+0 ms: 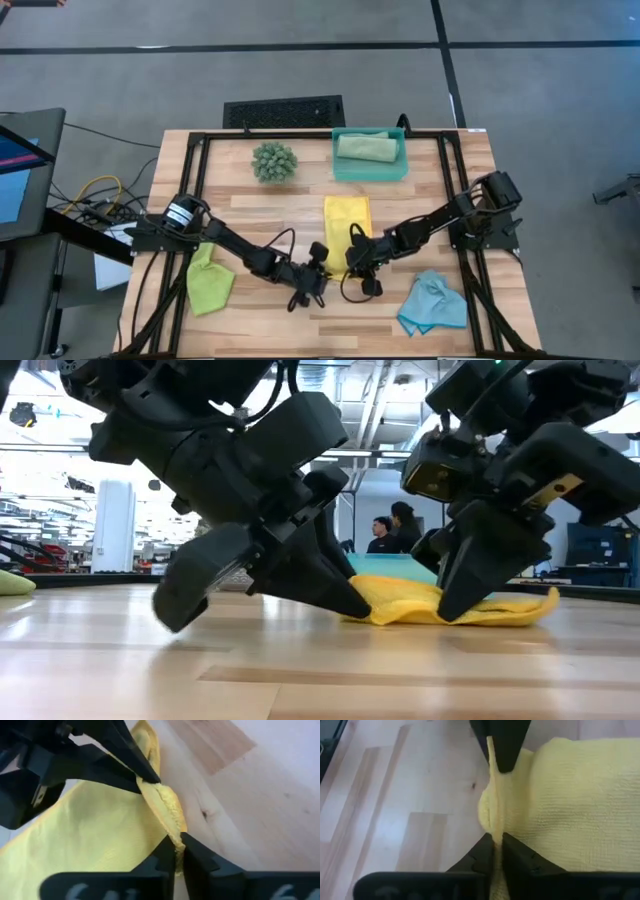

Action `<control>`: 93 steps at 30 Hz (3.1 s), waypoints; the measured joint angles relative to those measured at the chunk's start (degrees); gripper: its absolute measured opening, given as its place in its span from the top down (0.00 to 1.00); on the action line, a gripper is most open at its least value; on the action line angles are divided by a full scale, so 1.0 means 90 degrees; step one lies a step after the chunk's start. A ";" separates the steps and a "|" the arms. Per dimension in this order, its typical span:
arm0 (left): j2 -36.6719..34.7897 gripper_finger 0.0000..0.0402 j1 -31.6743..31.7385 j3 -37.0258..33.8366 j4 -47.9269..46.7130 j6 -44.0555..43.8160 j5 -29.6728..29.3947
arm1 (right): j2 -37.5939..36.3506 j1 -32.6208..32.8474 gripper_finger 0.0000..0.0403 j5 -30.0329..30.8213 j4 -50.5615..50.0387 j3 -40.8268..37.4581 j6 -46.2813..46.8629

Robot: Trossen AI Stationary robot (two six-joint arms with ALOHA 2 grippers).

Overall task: Roll microfiber towels into tight, uniform cylinder then place into a basket
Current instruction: Roll the yellow microfiber cloth

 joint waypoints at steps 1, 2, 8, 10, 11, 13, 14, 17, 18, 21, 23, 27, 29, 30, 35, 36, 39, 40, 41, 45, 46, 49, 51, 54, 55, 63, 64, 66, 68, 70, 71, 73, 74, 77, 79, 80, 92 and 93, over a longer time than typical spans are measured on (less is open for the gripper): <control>-0.0049 0.99 -0.0019 0.0000 -0.0046 -0.0014 0.0000 | 0.0000 0.0021 0.80 -0.0001 0.0003 0.0000 -0.0045; -0.0113 0.99 -0.0031 0.0000 -0.0114 -0.0031 0.0000 | 0.0000 0.0045 0.78 -0.0001 0.0006 0.0001 -0.0090; -0.0505 0.99 -0.0060 0.0002 -0.0591 -0.0301 0.0278 | -0.0007 0.0065 0.63 -0.0025 0.0018 0.0012 -0.0188; -0.0564 0.99 -0.0058 0.0002 -0.0593 -0.0379 0.0532 | -0.0131 0.0086 0.60 -0.0028 -0.0187 0.0011 -0.0305; -0.0581 0.99 -0.0058 0.0002 -0.0619 -0.0421 0.0617 | -0.0226 0.0111 0.59 -0.0031 -0.0349 -0.0001 -0.0379; -0.0584 0.99 -0.0060 0.0002 -0.0632 -0.0459 0.0682 | -0.0388 0.0210 0.58 -0.0003 -0.0584 -0.0002 -0.0624; -0.0584 0.99 -0.0060 0.0001 -0.0635 -0.0467 0.0688 | -0.0504 0.0294 0.58 0.0088 -0.0729 -0.0007 -0.0737; -0.0584 0.98 -0.0055 0.0000 -0.0616 -0.0467 0.0694 | -0.0768 0.0614 0.60 0.0656 -0.0975 -0.0003 -0.1009; -0.0584 0.97 -0.0048 0.0000 -0.0585 -0.0456 0.0692 | -0.0812 0.0726 0.61 0.0861 -0.1076 -0.0002 -0.1087; -0.0584 0.95 -0.0031 0.0000 -0.0465 -0.0449 0.0691 | -0.0845 0.1004 0.63 0.1292 -0.1147 -0.0005 -0.1218; -0.0584 0.91 -0.0005 0.0000 -0.0435 -0.0449 0.0811 | -0.0831 0.1145 0.65 0.1494 -0.1150 -0.0005 -0.1294; -0.0584 0.80 0.0083 0.0000 -0.0436 -0.0672 0.1121 | -0.0645 0.1233 0.70 0.1623 -0.1220 0.0000 -0.1339; -0.0584 0.74 0.0125 0.0000 -0.0438 -0.0802 0.1258 | -0.0612 0.1230 0.73 0.1628 -0.1216 0.0000 -0.1341; -0.0584 0.71 0.0145 0.0000 -0.0438 -0.0863 0.1333 | -0.0612 0.1227 0.75 0.1628 -0.1234 0.0000 -0.1338; -0.0584 0.58 0.0178 0.0000 -0.0465 -0.1077 0.1609 | -0.0617 0.1219 0.87 0.1636 -0.1313 0.0000 -0.1413; -0.0586 0.57 0.0178 0.0000 -0.0497 -0.1080 0.1617 | -0.0631 0.1219 0.89 0.1641 -0.1313 0.0001 -0.1474; -0.0662 0.53 0.0175 0.0000 -0.0625 -0.1097 0.1617 | -0.0636 0.1255 0.96 0.1650 -0.1535 0.0121 -0.1504; -0.0697 0.53 0.0178 0.0000 -0.0636 -0.1113 0.1617 | -0.0636 0.1280 0.97 0.1650 -0.1712 0.0204 -0.1506; -0.0733 0.52 0.0178 0.0000 -0.0681 -0.1151 0.1617 | -0.0636 0.1318 0.98 0.1650 -0.1962 0.0320 -0.1504; -0.0752 0.52 0.0179 0.0000 -0.0723 -0.1183 0.1684 | -0.0639 0.1470 0.96 0.1881 -0.2794 0.0689 -0.1271; -0.0752 0.52 0.0189 0.0000 -0.0725 -0.1193 0.1730 | -0.0639 0.1520 0.95 0.2032 -0.2931 0.0752 -0.1200; -0.0708 0.53 0.0241 0.0002 -0.0715 -0.1187 0.1770 | -0.0641 0.1693 0.93 0.2451 -0.3321 0.0906 -0.1115; -0.0701 0.53 0.0309 0.0000 -0.0724 -0.1187 0.1780 | -0.0641 0.1803 0.94 0.2584 -0.3457 0.0973 -0.1112; -0.0588 0.53 0.0419 0.0005 -0.0624 -0.1179 0.1778 | -0.0641 0.1928 0.96 0.2649 -0.3558 0.1054 -0.1114; -0.0576 0.53 0.0460 -0.0007 -0.0647 -0.1177 0.1780 | -0.0641 0.1955 0.97 0.2654 -0.3635 0.1090 -0.1113; -0.0191 0.53 0.0735 0.0021 -0.0501 -0.1224 0.1922 | -0.0641 0.2195 0.96 0.3258 -0.4422 0.1377 -0.1049; -0.0157 0.53 0.0759 0.0017 -0.0470 -0.1260 0.1934 | -0.0641 0.2212 0.95 0.3231 -0.4467 0.1380 -0.1034; -0.0118 0.53 0.0778 0.0019 -0.0429 -0.1267 0.1957 | -0.0641 0.2248 0.95 0.3124 -0.4621 0.1382 -0.0893; -0.0118 0.53 0.0782 0.0019 -0.0429 -0.1268 0.1963 | -0.0641 0.2246 0.96 0.3033 -0.4729 0.1382 -0.0777; -0.0118 0.53 0.0780 0.0019 -0.0431 -0.1252 0.1957 | -0.0641 0.2260 0.96 0.3003 -0.4724 0.1382 -0.0732; -0.0140 0.53 0.0780 0.0017 -0.0437 -0.1248 0.1957 | -0.0641 0.2268 0.96 0.2993 -0.4660 0.1382 -0.0731; -0.0169 0.53 0.0780 0.0012 -0.0460 -0.1245 0.1943 | -0.0639 0.2256 0.96 0.2877 -0.4579 0.1382 -0.0726; -0.0191 0.53 0.0780 0.0010 -0.0462 -0.1248 0.1942 | -0.0612 0.2225 0.96 0.2767 -0.4575 0.1382 -0.0723; -0.0273 0.53 0.0782 -0.0007 -0.0441 -0.1250 0.1940 | -0.0446 0.2129 0.95 0.2536 -0.4599 0.1377 -0.0613; -0.0274 0.53 0.0780 -0.0007 -0.0419 -0.1242 0.1957 | -0.0356 0.2074 0.94 0.2330 -0.4577 0.1377 -0.0540; -0.0273 0.53 0.0782 -0.0007 -0.0424 -0.1233 0.1960 | -0.0303 0.2041 0.94 0.2220 -0.4577 0.1377 -0.0539; -0.0185 0.53 0.1083 0.0020 -0.0655 -0.1246 0.2116 | -0.0708 0.1929 0.74 0.1980 -0.4663 0.1379 -0.0391; -0.0191 0.53 0.1104 0.0025 -0.0735 -0.1248 0.2120 | -0.0763 0.1945 0.71 0.1952 -0.4652 0.1379 -0.0316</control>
